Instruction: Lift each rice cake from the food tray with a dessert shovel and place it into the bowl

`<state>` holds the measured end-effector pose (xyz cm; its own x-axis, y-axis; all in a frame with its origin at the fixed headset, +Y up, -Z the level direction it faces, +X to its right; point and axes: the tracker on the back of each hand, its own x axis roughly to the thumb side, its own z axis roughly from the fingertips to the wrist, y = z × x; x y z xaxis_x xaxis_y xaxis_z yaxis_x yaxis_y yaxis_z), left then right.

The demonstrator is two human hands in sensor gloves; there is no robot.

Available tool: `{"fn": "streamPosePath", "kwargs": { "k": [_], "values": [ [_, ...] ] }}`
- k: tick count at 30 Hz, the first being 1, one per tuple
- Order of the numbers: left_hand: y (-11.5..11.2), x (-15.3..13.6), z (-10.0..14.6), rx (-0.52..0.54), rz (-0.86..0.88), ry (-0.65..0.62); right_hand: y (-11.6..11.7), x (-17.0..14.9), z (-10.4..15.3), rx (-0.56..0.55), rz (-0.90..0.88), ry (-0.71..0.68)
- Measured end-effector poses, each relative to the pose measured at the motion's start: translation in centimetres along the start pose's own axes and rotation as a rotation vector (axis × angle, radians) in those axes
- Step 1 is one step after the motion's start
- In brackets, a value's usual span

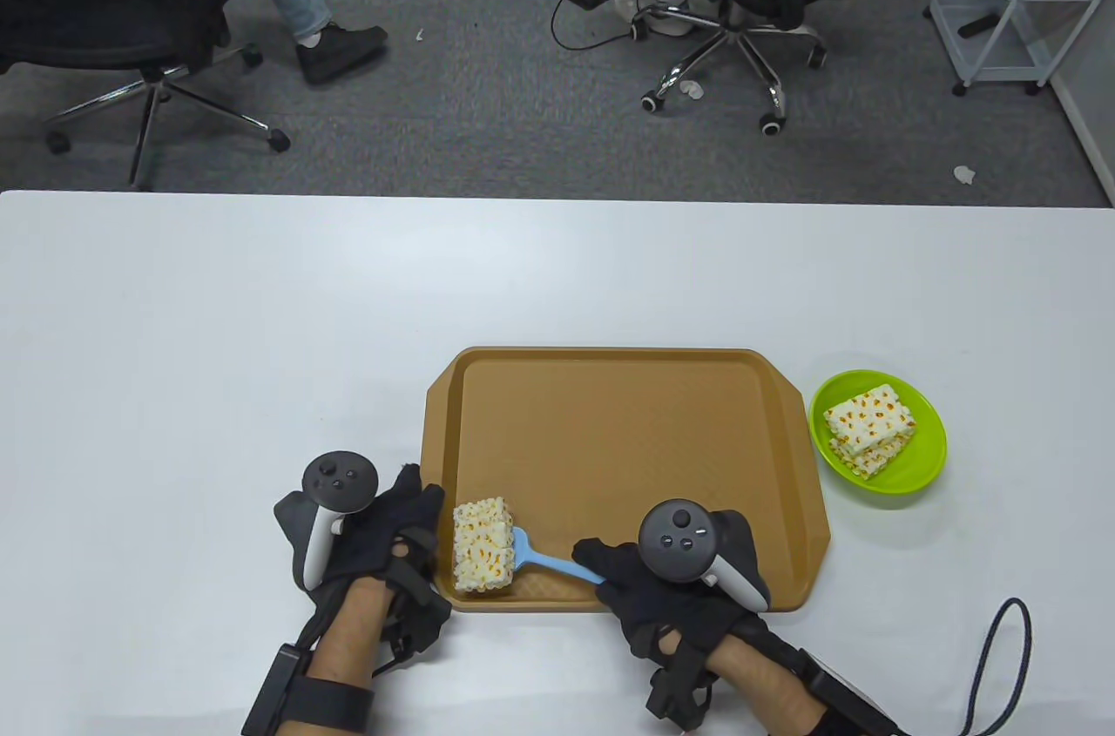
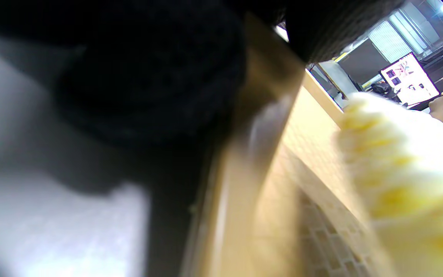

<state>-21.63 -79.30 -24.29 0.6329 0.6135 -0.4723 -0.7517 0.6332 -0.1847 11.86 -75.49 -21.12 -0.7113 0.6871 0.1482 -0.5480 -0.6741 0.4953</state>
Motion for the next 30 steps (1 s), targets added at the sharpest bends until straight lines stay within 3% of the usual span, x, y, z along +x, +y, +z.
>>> {"fn": "streamPosePath", "kwargs": {
  "k": [9,17,30],
  "values": [
    [0.0,0.0,0.0,-0.005,0.011,-0.001,-6.2,-2.2,3.7,-0.2,-0.066,0.024],
    [0.0,0.0,0.0,-0.004,0.019,0.002,-10.2,-4.8,6.5,-0.332,-0.155,0.071],
    [0.1,-0.1,0.0,0.004,0.014,0.003,-16.3,-10.6,12.0,-0.615,-0.302,0.286]
  ]
}}
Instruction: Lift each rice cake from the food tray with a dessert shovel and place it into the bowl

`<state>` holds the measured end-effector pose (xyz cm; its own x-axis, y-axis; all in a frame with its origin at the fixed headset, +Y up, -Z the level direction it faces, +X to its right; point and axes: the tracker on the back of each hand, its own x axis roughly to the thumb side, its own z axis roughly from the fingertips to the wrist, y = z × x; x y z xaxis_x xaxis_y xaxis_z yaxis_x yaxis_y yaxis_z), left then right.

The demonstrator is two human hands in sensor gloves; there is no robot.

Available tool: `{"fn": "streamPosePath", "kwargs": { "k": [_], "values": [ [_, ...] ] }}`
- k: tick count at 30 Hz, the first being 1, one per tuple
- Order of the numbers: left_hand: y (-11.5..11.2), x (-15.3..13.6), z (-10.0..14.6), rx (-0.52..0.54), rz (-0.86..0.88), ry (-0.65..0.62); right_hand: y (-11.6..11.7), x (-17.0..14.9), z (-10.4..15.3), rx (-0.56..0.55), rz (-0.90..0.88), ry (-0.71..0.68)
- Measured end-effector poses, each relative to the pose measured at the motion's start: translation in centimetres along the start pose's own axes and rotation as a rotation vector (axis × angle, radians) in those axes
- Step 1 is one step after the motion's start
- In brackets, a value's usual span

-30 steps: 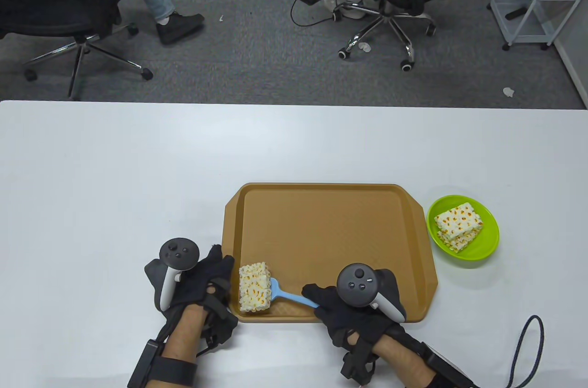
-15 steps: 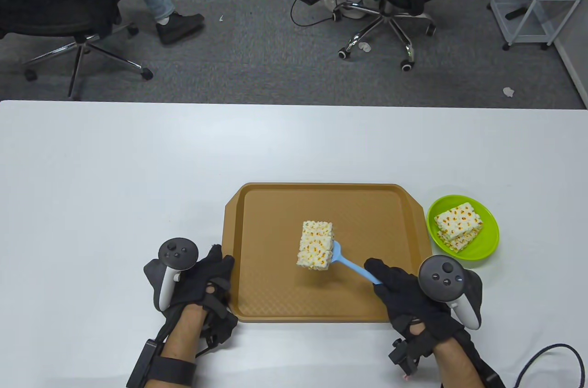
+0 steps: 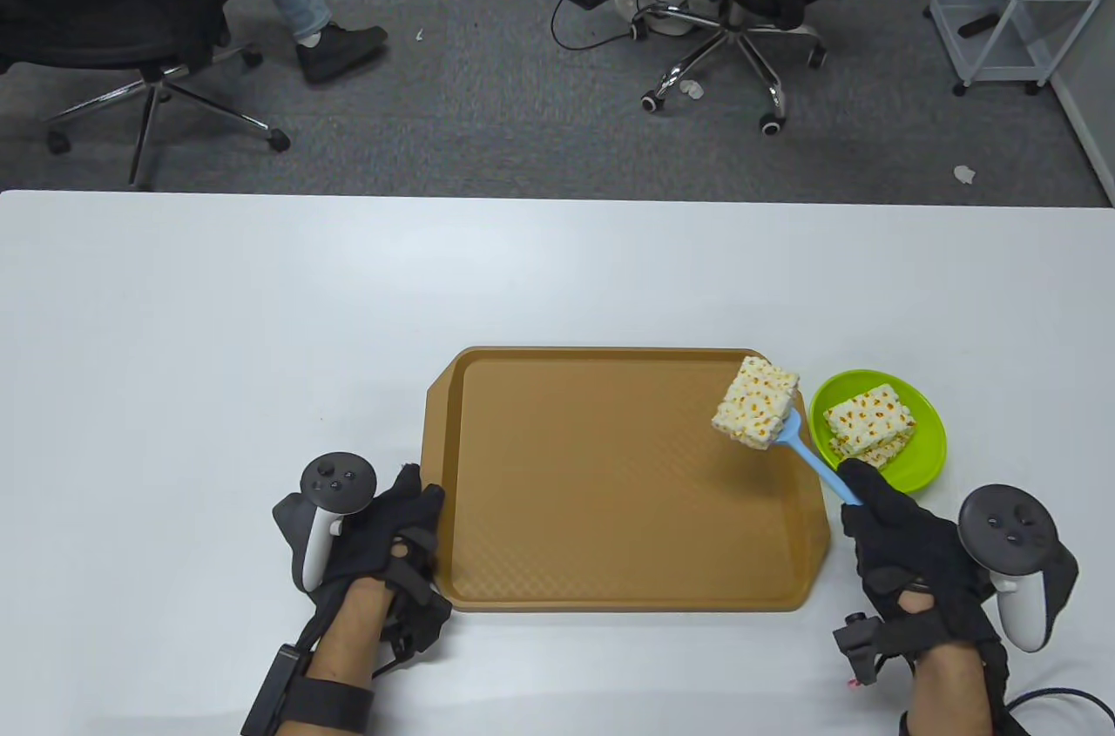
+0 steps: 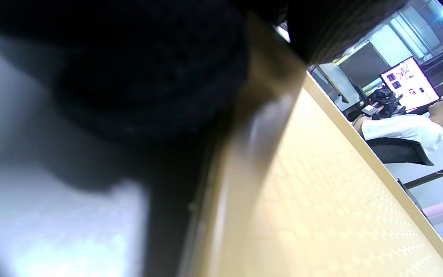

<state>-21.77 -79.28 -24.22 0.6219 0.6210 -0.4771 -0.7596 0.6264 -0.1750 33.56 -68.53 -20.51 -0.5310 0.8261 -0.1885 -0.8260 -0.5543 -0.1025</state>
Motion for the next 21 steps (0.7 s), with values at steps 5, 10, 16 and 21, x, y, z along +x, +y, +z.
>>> {"fn": "streamPosePath", "kwargs": {
  "k": [5,10,16,21],
  "values": [
    [0.0,0.0,0.0,0.001,-0.001,0.0,-2.6,-2.0,0.1,-0.083,-0.081,0.078],
    [0.0,0.0,0.0,-0.001,0.002,-0.002,-4.0,-3.8,0.4,-0.16,-0.101,0.167],
    [-0.1,0.0,0.0,-0.002,0.006,-0.003,-4.9,-5.2,0.7,-0.241,-0.037,0.274],
    [-0.1,0.0,0.0,-0.005,0.009,-0.005,-4.9,-5.8,0.4,-0.268,0.032,0.339]
  ]
}}
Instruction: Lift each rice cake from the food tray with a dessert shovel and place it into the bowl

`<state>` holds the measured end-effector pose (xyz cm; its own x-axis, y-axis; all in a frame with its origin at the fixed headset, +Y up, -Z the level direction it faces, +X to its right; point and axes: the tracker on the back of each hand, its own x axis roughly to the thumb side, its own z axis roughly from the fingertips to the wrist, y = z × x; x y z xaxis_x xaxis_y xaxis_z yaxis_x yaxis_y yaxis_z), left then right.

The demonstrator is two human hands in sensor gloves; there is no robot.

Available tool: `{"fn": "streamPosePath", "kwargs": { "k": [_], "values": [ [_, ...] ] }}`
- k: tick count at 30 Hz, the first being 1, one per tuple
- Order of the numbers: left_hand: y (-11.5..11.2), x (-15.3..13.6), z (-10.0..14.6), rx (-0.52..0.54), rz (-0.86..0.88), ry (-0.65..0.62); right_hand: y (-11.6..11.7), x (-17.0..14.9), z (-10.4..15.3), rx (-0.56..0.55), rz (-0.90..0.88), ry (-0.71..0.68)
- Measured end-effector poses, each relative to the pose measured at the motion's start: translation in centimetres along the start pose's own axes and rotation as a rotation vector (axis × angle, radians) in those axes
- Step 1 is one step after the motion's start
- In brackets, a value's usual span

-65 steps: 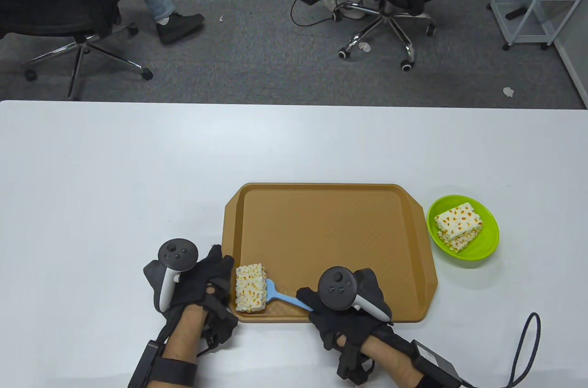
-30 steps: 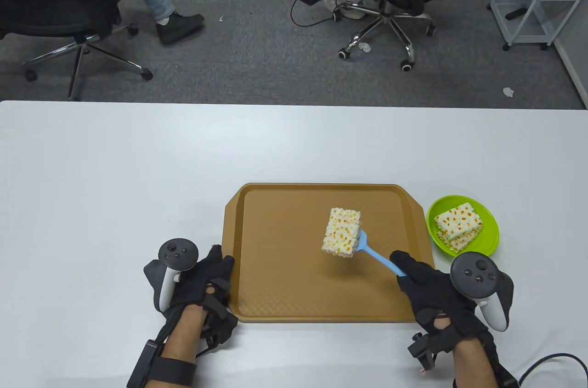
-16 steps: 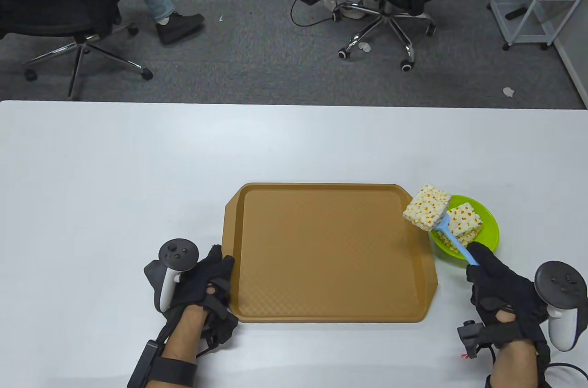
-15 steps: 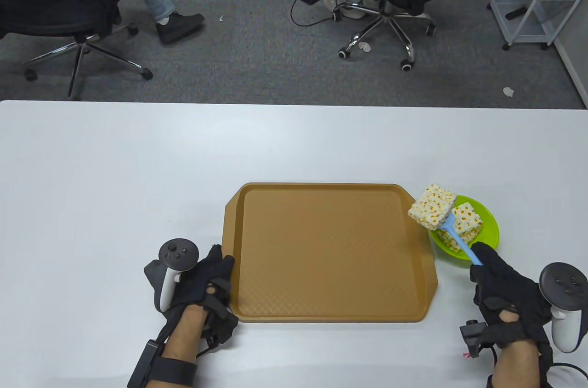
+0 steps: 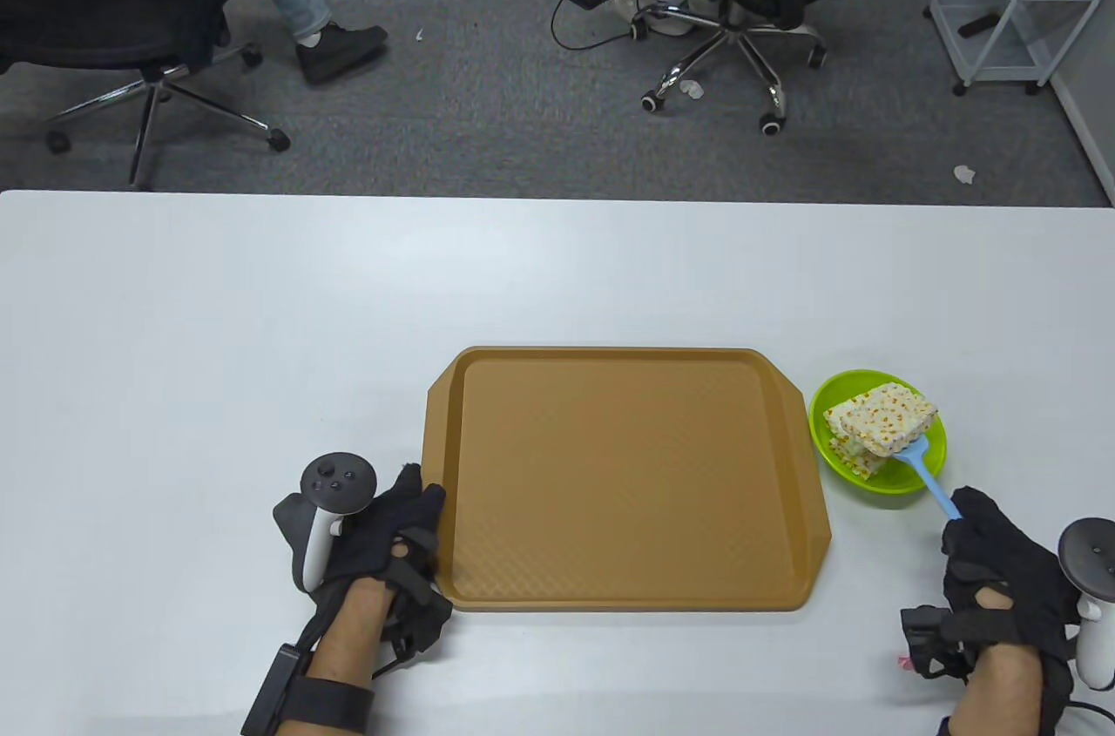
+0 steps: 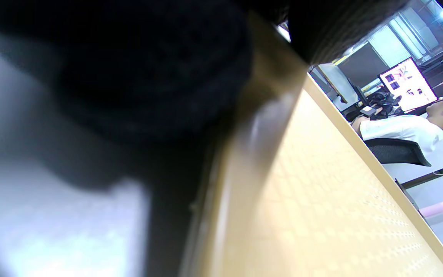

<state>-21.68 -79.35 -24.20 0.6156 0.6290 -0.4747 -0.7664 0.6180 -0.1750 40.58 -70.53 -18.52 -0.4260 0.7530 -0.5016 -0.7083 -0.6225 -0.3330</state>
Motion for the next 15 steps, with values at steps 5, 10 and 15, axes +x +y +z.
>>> {"fn": "streamPosePath", "kwargs": {
  "k": [5,10,15],
  "values": [
    [0.0,0.0,0.0,-0.002,0.0,-0.001,0.2,0.4,0.2,-0.059,0.104,0.001],
    [0.0,0.0,0.0,-0.004,0.004,-0.001,0.6,1.6,1.2,-0.184,0.242,-0.033],
    [0.0,0.0,0.0,-0.005,0.006,0.0,0.5,2.3,1.8,-0.276,0.319,-0.041]
  ]
}}
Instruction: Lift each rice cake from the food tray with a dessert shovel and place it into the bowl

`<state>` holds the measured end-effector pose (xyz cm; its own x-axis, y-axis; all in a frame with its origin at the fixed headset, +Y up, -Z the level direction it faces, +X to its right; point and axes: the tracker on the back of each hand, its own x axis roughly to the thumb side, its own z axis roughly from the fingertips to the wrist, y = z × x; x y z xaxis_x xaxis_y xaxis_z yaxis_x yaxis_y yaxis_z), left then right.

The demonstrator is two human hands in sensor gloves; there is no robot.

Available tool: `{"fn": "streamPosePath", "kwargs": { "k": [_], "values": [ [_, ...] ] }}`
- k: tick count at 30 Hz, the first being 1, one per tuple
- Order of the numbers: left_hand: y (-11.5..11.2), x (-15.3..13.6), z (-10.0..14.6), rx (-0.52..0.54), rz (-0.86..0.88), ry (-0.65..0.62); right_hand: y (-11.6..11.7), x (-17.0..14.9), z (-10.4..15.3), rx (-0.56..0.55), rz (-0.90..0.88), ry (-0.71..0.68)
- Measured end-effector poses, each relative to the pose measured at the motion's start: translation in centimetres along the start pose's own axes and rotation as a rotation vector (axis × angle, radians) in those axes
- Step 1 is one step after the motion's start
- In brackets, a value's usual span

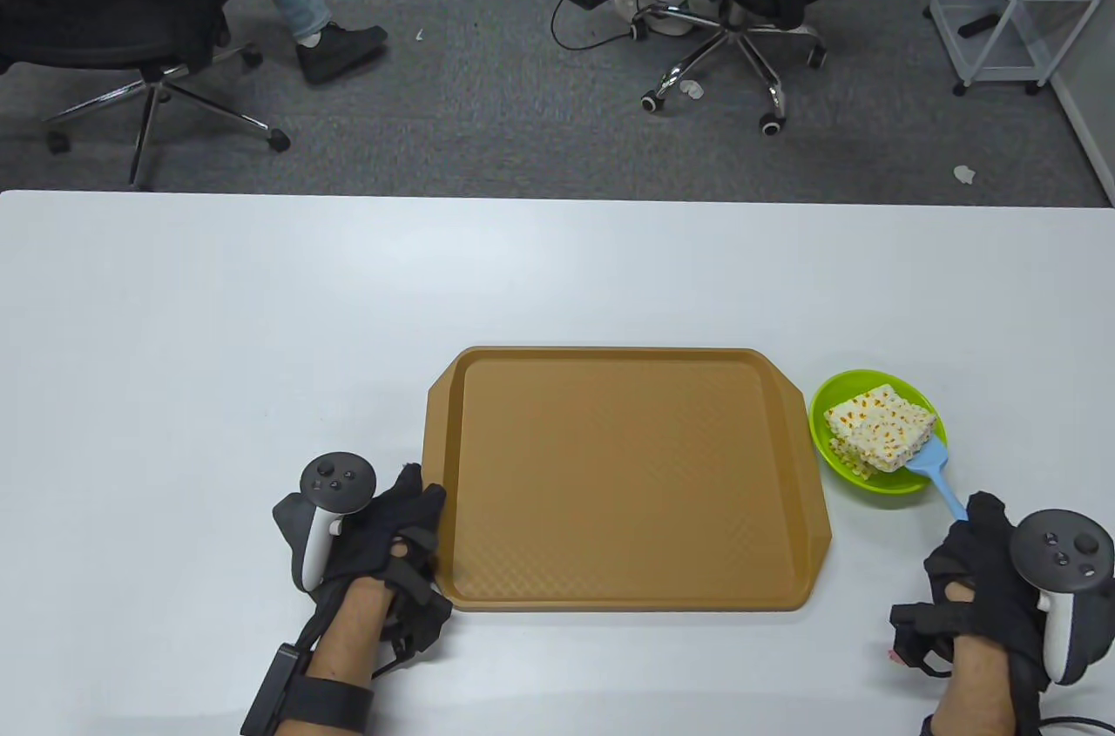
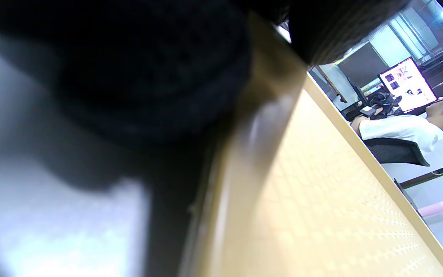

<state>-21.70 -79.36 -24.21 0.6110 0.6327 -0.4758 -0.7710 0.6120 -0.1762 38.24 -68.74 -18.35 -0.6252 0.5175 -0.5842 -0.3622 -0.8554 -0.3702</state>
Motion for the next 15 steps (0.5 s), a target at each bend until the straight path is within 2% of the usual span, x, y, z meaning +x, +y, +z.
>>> {"fn": "streamPosePath", "kwargs": {
  "k": [4,8,12,15],
  "values": [
    [0.0,0.0,0.0,0.0,0.001,0.0,0.0,0.2,0.2,-0.008,0.036,0.021],
    [0.0,0.0,0.0,0.0,0.002,0.001,-0.3,0.3,0.7,-0.074,0.109,0.08],
    [0.0,-0.1,0.0,-0.002,0.004,0.001,-1.0,0.8,1.6,-0.233,0.149,0.124],
    [0.0,-0.1,0.0,-0.003,0.005,0.002,-1.2,1.7,2.5,-0.331,0.068,0.014]
  ]
}}
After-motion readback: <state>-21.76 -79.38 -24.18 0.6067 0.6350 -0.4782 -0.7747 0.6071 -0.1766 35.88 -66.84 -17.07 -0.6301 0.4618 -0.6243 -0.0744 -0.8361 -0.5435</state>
